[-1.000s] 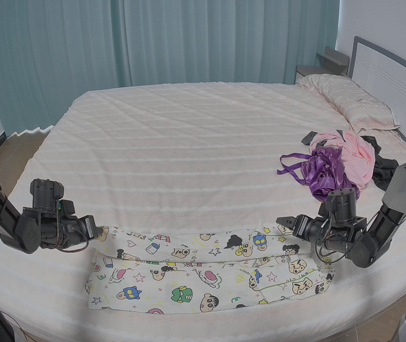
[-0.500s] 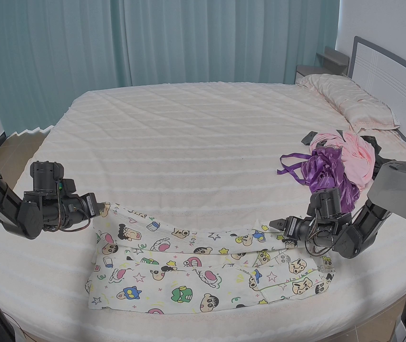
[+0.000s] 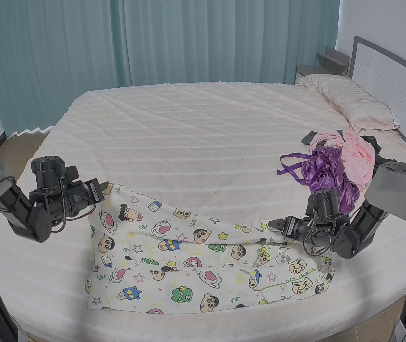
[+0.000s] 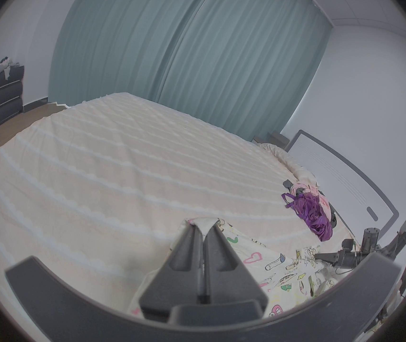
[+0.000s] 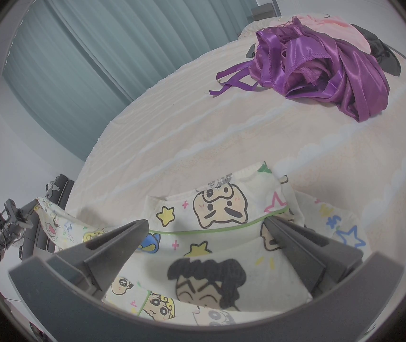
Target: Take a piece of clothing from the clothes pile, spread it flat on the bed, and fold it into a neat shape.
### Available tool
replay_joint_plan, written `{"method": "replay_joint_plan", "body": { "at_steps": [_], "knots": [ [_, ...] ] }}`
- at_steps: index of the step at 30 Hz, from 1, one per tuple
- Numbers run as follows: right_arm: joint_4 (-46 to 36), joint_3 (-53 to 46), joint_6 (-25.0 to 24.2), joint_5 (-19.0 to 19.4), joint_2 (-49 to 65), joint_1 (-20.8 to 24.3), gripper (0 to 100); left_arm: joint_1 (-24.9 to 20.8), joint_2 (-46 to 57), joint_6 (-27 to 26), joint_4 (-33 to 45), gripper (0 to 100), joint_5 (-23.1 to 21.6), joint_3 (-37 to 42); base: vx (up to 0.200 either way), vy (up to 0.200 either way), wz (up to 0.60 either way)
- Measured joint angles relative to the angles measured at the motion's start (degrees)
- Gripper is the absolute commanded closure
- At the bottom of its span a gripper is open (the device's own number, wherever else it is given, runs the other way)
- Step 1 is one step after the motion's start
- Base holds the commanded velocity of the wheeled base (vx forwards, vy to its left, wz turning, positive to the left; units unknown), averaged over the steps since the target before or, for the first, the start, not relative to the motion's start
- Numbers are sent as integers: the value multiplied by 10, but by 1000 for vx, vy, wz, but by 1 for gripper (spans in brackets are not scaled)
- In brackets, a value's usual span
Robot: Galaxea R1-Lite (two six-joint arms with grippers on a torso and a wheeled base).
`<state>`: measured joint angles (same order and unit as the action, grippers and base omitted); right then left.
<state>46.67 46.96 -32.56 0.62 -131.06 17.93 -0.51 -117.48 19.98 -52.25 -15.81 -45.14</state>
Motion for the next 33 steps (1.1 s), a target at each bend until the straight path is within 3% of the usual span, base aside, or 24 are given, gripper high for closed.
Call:
{"method": "replay_joint_plan", "body": {
  "at_steps": [13, 24, 33],
  "knots": [
    [0, -6, -2, 1, -1, -1, 0, 19, 9, -5, -28, 100, -54, 108, 0, 0, 0],
    [-1, -15, -4, 1, 7, -3, 0, 46, 36, -79, -28, 100, -61, 211, 0, 0, 0],
    [-3, -46, -63, 5, 64, -11, 0, 52, 37, -84, -28, 100, -65, 248, 0, 0, 0]
  ]
}}
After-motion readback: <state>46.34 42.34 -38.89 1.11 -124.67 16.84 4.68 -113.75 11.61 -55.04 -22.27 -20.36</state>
